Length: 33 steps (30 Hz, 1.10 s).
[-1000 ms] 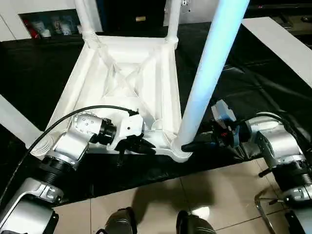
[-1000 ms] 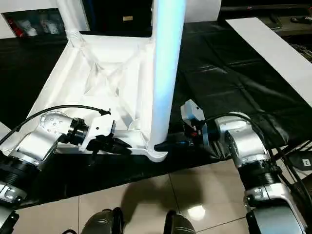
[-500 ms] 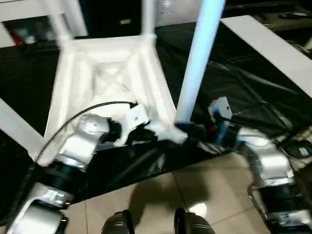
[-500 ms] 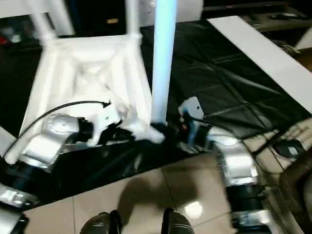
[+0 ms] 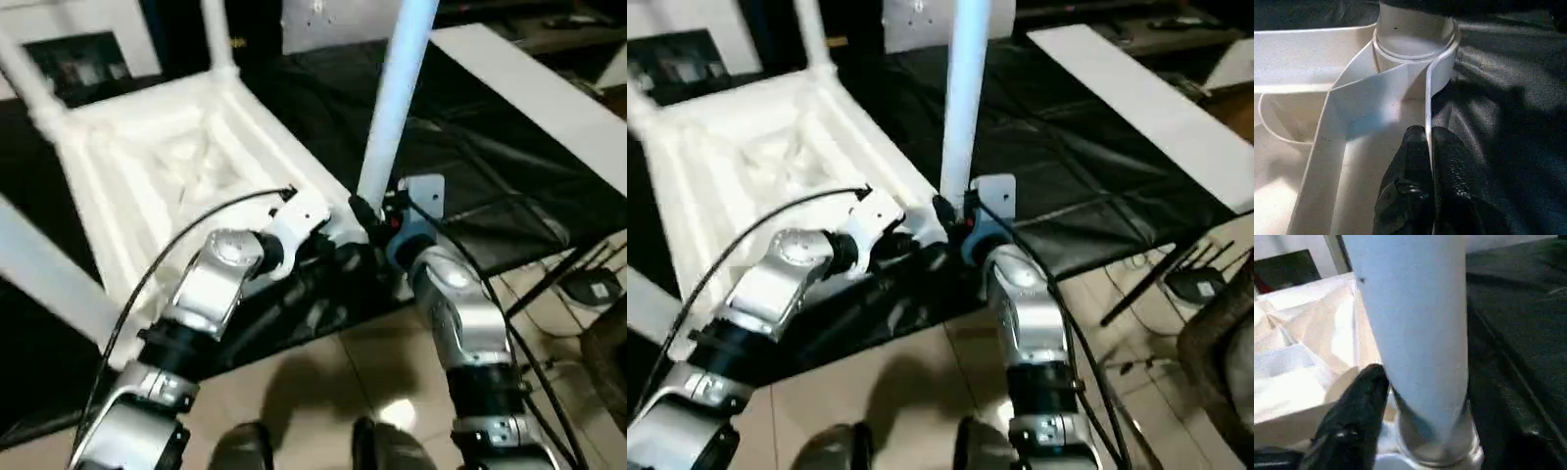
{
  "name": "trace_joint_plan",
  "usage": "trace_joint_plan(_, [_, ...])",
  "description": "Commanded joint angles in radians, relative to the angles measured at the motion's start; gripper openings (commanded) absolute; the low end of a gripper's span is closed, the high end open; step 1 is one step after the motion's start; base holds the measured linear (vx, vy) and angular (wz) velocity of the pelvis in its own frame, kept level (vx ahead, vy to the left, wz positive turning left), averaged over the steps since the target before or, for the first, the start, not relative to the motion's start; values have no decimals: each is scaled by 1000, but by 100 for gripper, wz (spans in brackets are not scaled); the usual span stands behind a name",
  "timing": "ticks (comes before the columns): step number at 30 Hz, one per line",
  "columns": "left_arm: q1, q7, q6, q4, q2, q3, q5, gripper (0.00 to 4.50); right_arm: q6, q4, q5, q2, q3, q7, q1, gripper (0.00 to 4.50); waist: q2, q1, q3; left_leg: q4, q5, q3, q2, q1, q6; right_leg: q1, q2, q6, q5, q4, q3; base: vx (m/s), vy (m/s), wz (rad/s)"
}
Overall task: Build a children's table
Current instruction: Rotate leg to tighten
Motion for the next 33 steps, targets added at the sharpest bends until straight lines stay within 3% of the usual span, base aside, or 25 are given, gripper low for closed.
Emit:
trace_joint_plan(1, [-46,23,-57,-26,-16,-4,-1,0,12,-11,45,34,131,146,27,297,15,-17,-76,-115,-546,-36,82,35,-43,43,-53,-144,-244,-63,48,0,0,0])
trace_joint_plan(2, [-43,19,-69,-23,-6,-3,2,0,-5,-16,31,15,131,153,36,310,6,-16,-74,-111,-554,-26,72,33,-30,48,-67,-162,-252,-70,55,0,0,0])
trace_joint_plan(3, [-37,7,-84,-17,15,-1,1,0,-37,-20,18,-20,119,166,50,317,-3,-15,-74,-107,-535,-19,66,29,-20,49,-75,-158,-294,-78,58,0,0,0])
trace_joint_plan(4, [-34,0,-92,-12,28,-1,0,0,-55,-21,13,-40,110,173,57,330,-10,-7,-75,-97,-486,-8,58,32,0,47,-85,-139,-388,-92,63,0,0,0])
trace_joint_plan(5, [-31,-14,-125,-4,48,-1,0,0,-44,-38,37,-63,94,207,72,344,-16,-5,-77,-94,-422,-3,56,23,20,54,-91,-123,-439,-96,65,0,0,0])
trace_joint_plan(8, [-25,-58,-208,27,107,8,-4,0,2,-117,112,-132,63,300,128,363,-15,1,-84,-96,-332,-1,63,11,53,59,-90,-108,-414,-93,66,0,0,0])
trace_joint_plan(13, [-28,-106,-311,78,156,32,-26,0,24,-225,198,-224,56,449,201,408,-15,9,-94,-90,-291,12,68,19,68,51,-83,-155,-347,-84,66,0,0,0])
trace_joint_plan(14, [-29,-113,-322,86,164,34,-32,27,22,-244,208,-239,52,462,215,419,-19,11,-97,-88,-269,13,68,13,72,56,-85,-160,-330,-81,65,0,0,0])
trace_joint_plan(17, [-22,-141,-339,73,171,59,-69,62,37,-301,230,-254,36,455,250,447,-21,15,-104,-81,-229,21,68,15,80,52,-84,-182,-288,-75,67,0,0,0])
trace_joint_plan(20, [17,-133,-331,-9,149,125,-161,86,61,-374,205,-250,45,389,302,450,-23,17,-114,-74,-154,24,66,2,91,60,-81,-215,-189,-57,65,0,0,0])
trace_joint_plan(21, [28,-118,-334,-26,139,143,-181,99,76,-395,201,-251,51,370,314,450,-24,18,-114,-72,-131,27,66,3,100,57,-79,-226,-154,-54,65,0,0,0])
trace_joint_plan(23, [66,-72,-292,-84,117,183,-215,107,135,-433,205,-235,60,322,337,450,-23,16,-114,-71,-129,27,65,0,108,60,-77,-229,-162,-54,62,0,0,0])
trace_joint_plan(24, [109,-19,-257,-142,97,211,-229,119,137,-458,199,-225,74,304,356,450,-18,17,-114,-70,-142,27,63,1,108,58,-75,-217,-194,-59,59,0,0,0])
trace_joint_plan(26, [165,49,-212,-219,58,252,-253,119,118,-474,182,-209,85,279,372,450,-19,11,-113,-71,-155,28,68,-3,96,58,-74,-208,-209,-62,60,0,0,0])
trace_joint_plan(29, [291,144,-176,-375,-5,256,-241,119,137,-489,161,-202,109,248,385,450,-18,11,-110,-74,-197,30,67,3,83,52,-66,-177,-291,-75,58,0,0,0])
trace_joint_plan(30, [291,144,-176,-375,-5,256,-241,119,137,-489,161,-202,109,248,385,450,-13,7,-101,-101,-196,-30,55,-60,129,98,-69,-163,-277,-49,-3,0,0,0])
trace_joint_plan(31, [342,185,-151,-433,-35,254,-235,119,138,-495,151,-204,122,242,390,450,0,10,-110,-91,-222,-46,67,-34,133,81,-64,-161,-276,-51,-15,-47,-19,29])
trace_joint_plan(32, [413,273,-103,-498,-88,250,-197,119,116,-497,127,-213,146,240,393,450,13,-7,-105,-98,-263,-97,100,-34,157,73,-54,-186,-214,-34,-21,-29,-45,56])
trace_joint_plan(33, [451,326,-79,-530,-116,246,-170,119,97,-498,112,-220,161,241,397,450,20,-13,-94,-125,-359,-144,126,-28,172,71,-35,-199,-194,7,-21,-29,-45,56])
